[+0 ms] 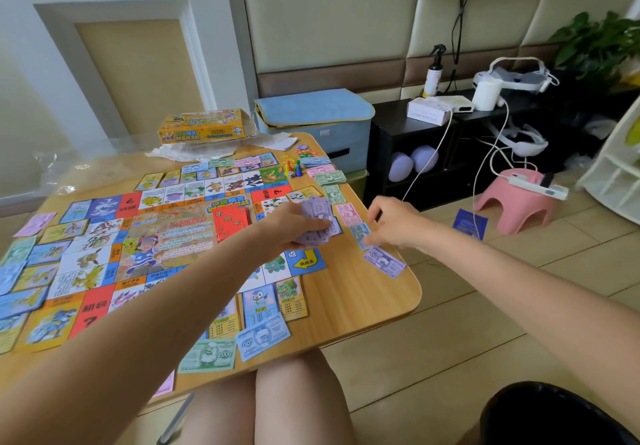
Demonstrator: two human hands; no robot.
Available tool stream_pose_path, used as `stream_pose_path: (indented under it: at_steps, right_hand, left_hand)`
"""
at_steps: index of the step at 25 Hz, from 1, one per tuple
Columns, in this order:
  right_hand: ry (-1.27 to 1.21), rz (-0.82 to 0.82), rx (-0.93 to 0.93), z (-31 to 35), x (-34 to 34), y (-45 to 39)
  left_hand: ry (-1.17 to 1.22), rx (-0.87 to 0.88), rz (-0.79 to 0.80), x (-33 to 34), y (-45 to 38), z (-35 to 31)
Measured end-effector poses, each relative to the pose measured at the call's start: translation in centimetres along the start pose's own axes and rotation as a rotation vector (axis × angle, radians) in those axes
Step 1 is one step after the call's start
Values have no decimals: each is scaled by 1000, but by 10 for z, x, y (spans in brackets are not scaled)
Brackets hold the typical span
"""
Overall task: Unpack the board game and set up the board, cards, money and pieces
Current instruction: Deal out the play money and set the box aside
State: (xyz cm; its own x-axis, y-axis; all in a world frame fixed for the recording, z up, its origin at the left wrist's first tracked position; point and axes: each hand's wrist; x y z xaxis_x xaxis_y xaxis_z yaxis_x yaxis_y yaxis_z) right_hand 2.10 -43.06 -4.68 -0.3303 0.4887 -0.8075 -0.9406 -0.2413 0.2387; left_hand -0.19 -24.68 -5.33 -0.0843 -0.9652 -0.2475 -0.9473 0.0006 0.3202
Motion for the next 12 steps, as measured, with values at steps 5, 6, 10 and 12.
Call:
stream_pose_path:
  at_steps: [5,6,10,12]
  right_hand:
    - [-380,230,-182,39,4,8]
    - [-348,239,-196,44,7,9]
    - [-132,502,-215,56,11,13]
    - [21,631,-238,63,17,17]
  left_hand:
    - [-157,39,133,-15,20,6]
    - [-181,49,157,-20,25,8]
    - [-250,26,289,-42,41,16]
    - [-335,-24,391,-48,45,19]
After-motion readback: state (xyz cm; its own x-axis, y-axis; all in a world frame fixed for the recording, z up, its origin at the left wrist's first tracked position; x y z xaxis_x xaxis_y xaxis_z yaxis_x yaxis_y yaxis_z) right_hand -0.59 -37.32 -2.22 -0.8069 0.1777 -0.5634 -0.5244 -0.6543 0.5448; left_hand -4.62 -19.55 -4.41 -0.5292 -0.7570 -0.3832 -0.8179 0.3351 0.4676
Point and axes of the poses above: each hand's wrist, its own y-axis away from the middle knuckle, its own x-axis out of the palm, z = x × y, and after that the axes turned 2 degrees about x, right-handed
